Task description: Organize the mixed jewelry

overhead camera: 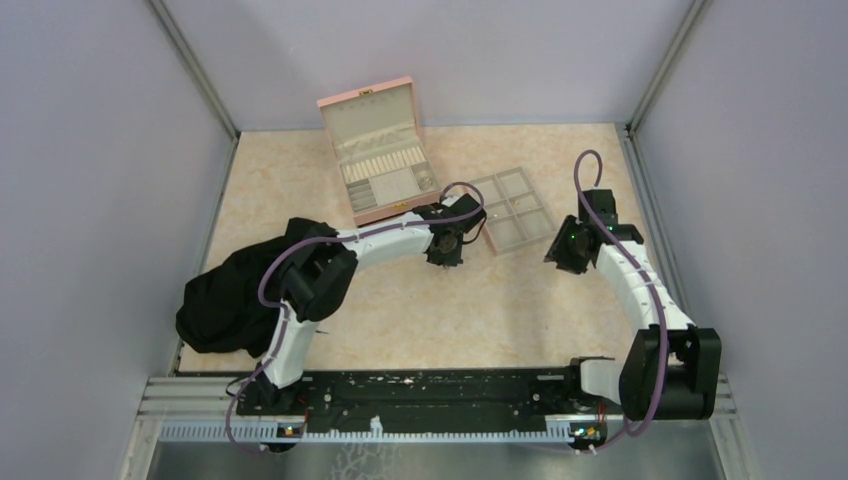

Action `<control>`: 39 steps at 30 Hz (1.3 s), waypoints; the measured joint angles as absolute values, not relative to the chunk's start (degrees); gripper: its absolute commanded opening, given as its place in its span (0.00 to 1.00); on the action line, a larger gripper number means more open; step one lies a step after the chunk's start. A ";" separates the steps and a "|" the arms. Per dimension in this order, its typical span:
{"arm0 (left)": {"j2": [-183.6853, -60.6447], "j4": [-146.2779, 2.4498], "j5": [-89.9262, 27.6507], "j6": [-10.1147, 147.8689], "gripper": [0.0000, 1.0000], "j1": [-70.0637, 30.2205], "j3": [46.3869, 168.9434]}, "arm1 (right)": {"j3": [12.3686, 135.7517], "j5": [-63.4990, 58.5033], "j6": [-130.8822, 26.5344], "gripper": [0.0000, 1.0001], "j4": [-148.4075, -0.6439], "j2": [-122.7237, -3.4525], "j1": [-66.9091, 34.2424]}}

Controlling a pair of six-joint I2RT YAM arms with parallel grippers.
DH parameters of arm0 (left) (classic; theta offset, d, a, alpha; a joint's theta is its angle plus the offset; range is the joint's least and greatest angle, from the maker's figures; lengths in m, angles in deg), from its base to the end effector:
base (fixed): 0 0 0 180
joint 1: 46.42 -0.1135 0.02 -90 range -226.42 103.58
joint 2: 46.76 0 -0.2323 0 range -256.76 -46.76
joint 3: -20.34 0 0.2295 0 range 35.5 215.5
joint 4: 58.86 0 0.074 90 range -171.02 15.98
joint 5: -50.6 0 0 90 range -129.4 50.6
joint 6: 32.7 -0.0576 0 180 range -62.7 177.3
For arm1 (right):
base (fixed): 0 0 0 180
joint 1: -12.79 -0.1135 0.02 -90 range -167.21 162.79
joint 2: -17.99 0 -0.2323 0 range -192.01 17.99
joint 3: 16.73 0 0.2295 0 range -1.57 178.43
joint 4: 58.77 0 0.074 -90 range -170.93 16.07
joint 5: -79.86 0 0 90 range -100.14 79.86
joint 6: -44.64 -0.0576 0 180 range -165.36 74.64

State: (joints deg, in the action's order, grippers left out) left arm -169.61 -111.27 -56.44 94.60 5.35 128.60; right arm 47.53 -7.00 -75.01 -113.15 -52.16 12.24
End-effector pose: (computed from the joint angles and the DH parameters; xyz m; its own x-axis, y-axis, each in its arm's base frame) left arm 0.2723 -0.3183 0.1320 -0.8653 0.1622 -0.4743 0.1959 0.9804 -0.0222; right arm 0.2346 0.0054 0.1942 -0.7728 0.4866 -0.4074 0.3976 0.8716 0.2867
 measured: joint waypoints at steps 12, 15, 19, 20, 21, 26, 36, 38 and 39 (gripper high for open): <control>-169.61 -111.21 -57.20 93.44 0.00 6.02 128.64 | 47.53 -6.98 -75.14 0.34 -113.15 -52.14 12.24; -169.61 -111.19 -57.20 93.42 0.00 6.33 128.84 | 47.53 -6.98 -75.14 0.34 -113.15 -52.14 12.24; -169.61 -111.21 -57.16 93.33 0.00 6.75 129.23 | 47.53 -6.98 -75.16 0.34 -113.15 -52.14 12.24; -169.58 -111.21 -57.16 93.22 0.00 6.75 129.34 | 47.53 -6.96 -75.16 0.34 -113.15 -52.14 12.24; -169.56 -111.25 -57.14 93.13 0.00 6.75 129.51 | 47.53 -6.98 -75.16 0.34 -113.15 -52.14 12.24; -169.54 -111.16 -57.11 91.89 0.00 6.72 131.48 | 47.53 -6.96 -75.16 0.34 -113.15 -51.79 12.24; -169.93 -108.52 -56.41 87.56 0.00 6.13 143.26 | 47.53 -7.00 -75.16 0.34 -113.39 -51.52 12.24; -170.74 -106.88 -56.04 86.71 0.00 5.72 147.20 | 47.53 -7.00 -75.16 0.34 -113.57 -51.50 12.24; -171.00 -106.07 -55.80 86.36 0.00 5.48 148.14 | 47.53 -7.02 -75.16 0.34 -113.72 -51.50 12.24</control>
